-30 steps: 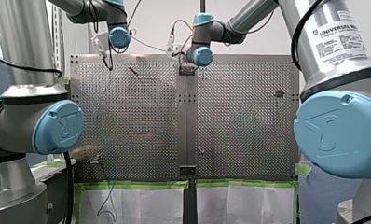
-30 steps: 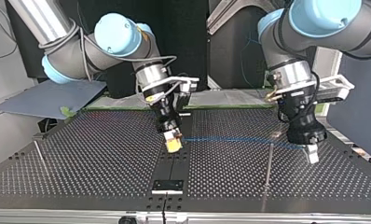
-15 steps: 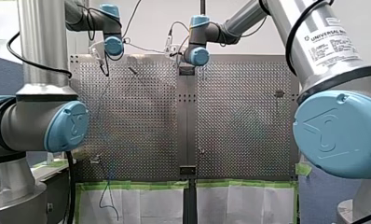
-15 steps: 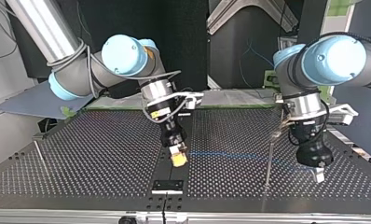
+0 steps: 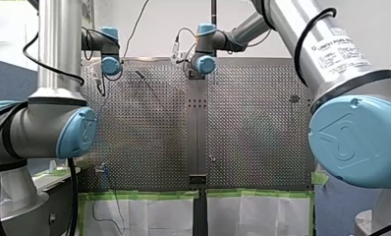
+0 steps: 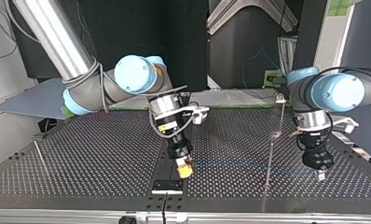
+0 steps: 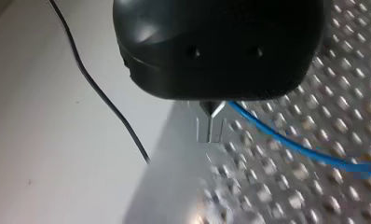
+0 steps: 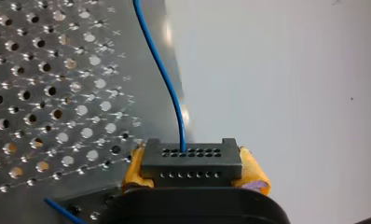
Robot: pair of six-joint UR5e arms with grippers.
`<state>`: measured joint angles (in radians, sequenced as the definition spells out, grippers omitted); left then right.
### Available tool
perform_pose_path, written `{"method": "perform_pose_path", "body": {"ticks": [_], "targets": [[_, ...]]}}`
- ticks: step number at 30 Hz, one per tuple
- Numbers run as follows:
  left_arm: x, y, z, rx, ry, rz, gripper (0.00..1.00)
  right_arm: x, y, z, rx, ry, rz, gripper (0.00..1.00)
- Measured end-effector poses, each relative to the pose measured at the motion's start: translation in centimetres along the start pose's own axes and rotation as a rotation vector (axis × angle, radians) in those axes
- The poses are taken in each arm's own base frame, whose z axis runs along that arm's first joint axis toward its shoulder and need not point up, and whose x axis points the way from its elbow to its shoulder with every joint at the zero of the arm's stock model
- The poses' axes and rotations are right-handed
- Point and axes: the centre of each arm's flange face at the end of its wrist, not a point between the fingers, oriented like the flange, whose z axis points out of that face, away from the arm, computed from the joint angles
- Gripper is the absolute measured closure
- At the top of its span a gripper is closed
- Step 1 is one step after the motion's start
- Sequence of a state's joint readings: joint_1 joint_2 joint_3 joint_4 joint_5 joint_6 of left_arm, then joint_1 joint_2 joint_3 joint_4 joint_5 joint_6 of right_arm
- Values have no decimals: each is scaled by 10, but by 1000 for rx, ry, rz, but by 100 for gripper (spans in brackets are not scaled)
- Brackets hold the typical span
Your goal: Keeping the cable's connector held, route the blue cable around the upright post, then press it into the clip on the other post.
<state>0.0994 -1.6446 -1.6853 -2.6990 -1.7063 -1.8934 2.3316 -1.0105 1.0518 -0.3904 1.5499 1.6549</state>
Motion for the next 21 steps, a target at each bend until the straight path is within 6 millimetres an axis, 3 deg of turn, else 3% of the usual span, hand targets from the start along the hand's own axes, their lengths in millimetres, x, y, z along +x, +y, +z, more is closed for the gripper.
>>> {"method": "perform_pose_path", "body": {"ticks": [6, 14, 21], "targets": [[16, 18, 14, 19, 16, -13, 100, -28, 5, 2, -10, -29, -4, 100], [29, 11, 16, 97, 52, -28, 100, -49, 15, 2, -40, -55, -19, 100], [63, 7, 17, 151, 126, -58, 100, -63, 21, 1, -55, -78, -33, 100]]}}
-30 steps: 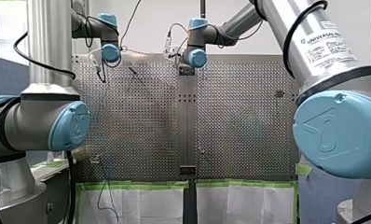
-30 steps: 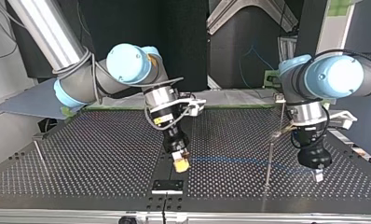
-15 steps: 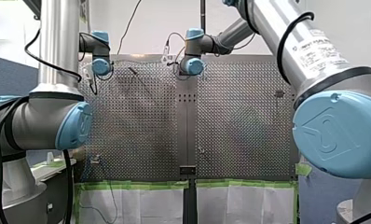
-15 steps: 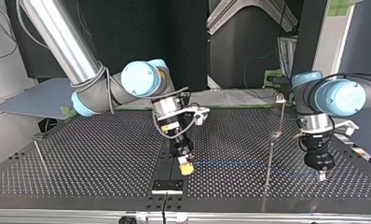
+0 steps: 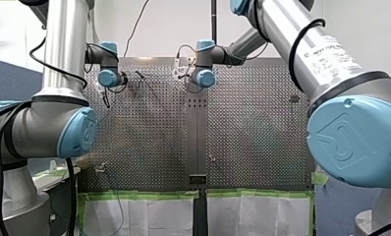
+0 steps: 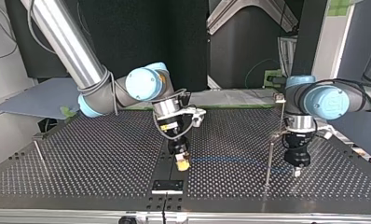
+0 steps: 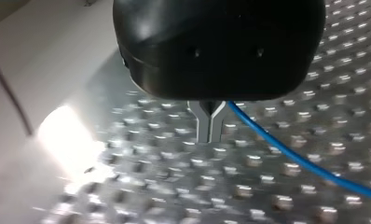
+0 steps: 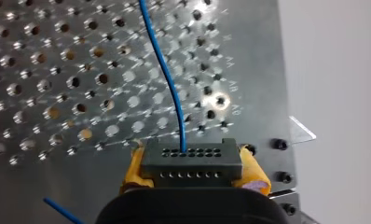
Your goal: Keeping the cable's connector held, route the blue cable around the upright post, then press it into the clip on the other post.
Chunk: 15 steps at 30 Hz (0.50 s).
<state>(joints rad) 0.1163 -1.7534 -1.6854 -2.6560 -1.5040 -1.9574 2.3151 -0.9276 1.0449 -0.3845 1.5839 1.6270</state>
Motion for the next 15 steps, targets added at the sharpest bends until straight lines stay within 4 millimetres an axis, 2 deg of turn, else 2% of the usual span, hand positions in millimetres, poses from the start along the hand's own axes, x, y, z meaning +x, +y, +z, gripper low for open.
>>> {"method": "perform_pose_path", "body": {"ticks": [4, 13, 14, 15], "targets": [[12, 1, 1, 4, 23, -8, 100, -11, 1, -1, -6, -19, -5, 100], [18, -8, 0, 25, 34, -74, 100, -56, 0, -12, -7, -104, -11, 100], [18, -8, 0, 27, 34, -83, 89, -62, -1, -14, -7, -115, -12, 100], [18, -9, 0, 29, 35, -92, 89, -66, -1, -16, -7, -122, -12, 100]]}}
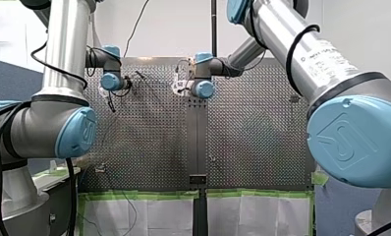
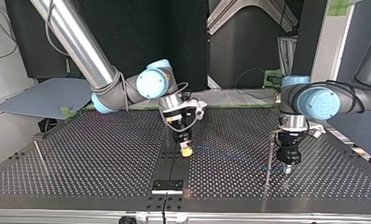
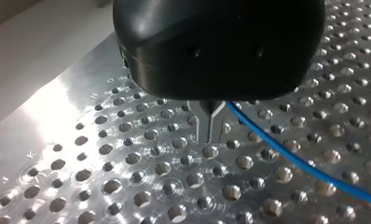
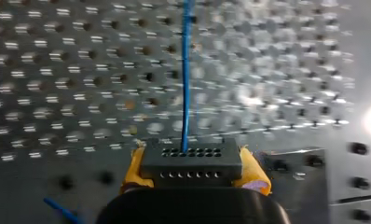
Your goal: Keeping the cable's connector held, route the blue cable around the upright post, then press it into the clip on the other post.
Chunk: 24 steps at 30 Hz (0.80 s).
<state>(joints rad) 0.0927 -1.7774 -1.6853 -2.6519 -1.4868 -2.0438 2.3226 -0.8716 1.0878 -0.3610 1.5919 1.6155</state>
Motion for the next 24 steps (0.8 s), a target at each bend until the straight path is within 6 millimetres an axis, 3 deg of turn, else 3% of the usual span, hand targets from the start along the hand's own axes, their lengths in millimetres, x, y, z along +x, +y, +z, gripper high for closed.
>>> {"method": "perform_pose_path", "body": {"ticks": [1, 2, 3, 4, 5, 6, 8, 14, 19, 24], "targets": [[0, -1, 0, 1, 1, -12, 81, -4, 0, -1, 0, -7, 0, 100], [1, -1, 0, 2, 3, -20, 64, -9, 0, -3, -1, -16, -1, 100], [1, -2, -1, 1, 6, -26, 64, -12, 0, -4, -1, -22, -1, 100], [2, -2, -2, -2, 12, -33, 50, -15, -1, -5, -1, -27, -1, 100], [3, -2, -2, -5, 17, -37, 27, -19, -1, -7, -1, -34, -2, 100], [3, -2, -3, -9, 22, -40, 27, -21, -1, -8, -1, -39, -2, 100], [5, -2, -5, -21, 33, -44, 3, -26, -2, -11, 0, -49, -2, 100], [13, -4, -9, -38, 74, -54, 0, -40, -3, -19, -4, -77, -3, 100], [38, -4, -8, -15, 133, -74, 0, -56, -2, -26, -13, -108, -4, 100], [55, -5, -7, -1, 164, -83, 0, -89, 1, -33, -29, -160, -9, 100]]}}
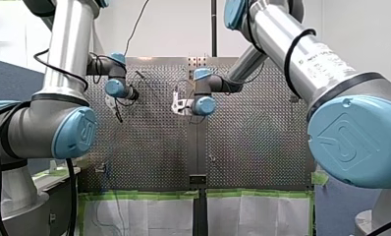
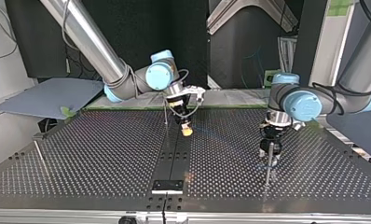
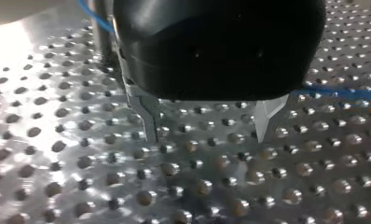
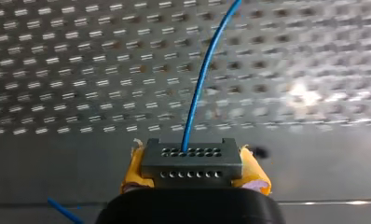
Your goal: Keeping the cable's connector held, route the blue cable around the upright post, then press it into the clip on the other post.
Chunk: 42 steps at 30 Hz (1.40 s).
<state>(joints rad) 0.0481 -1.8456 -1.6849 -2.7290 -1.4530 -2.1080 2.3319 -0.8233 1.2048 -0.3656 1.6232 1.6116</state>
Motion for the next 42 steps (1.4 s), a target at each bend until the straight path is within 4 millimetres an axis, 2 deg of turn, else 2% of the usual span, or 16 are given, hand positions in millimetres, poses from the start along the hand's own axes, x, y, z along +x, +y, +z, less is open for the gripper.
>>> {"method": "perform_pose_path", "body": {"ticks": [5, 13, 23, 42], "targets": [[3, 0, 1, 1, 4, -6, 0, -33, 1, -2, -14, -48, -4, 100], [2, 2, 1, -5, -1, -9, 0, -67, 3, -13, -28, -83, -2, 100], [1, 3, 1, -6, -4, -10, 0, -124, 8, -32, -51, -148, -5, 100], [4, 5, 3, -8, -2, -15, 0, -233, 17, -53, -94, -270, -18, 100]]}}
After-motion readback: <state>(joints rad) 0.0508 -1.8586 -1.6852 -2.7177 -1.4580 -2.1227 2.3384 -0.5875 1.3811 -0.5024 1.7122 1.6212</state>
